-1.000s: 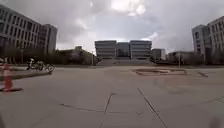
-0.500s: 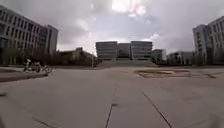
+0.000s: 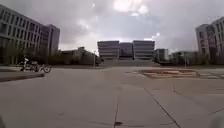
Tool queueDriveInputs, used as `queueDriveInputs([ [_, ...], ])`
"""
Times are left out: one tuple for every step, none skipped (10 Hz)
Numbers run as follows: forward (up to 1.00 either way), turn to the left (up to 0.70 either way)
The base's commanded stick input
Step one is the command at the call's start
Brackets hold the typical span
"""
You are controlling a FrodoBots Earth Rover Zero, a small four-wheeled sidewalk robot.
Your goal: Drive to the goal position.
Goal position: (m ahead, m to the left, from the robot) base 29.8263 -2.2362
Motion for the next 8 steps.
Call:
queueDriveInputs([
  [1.0,-0.05],
  [1.0,0.0],
  [1.0,0.0],
  [1.0,-0.03],
  [1.0,-0.1],
  [1.0,-0.16],
  [1.0,-0.17],
  [1.0,-0.17],
])
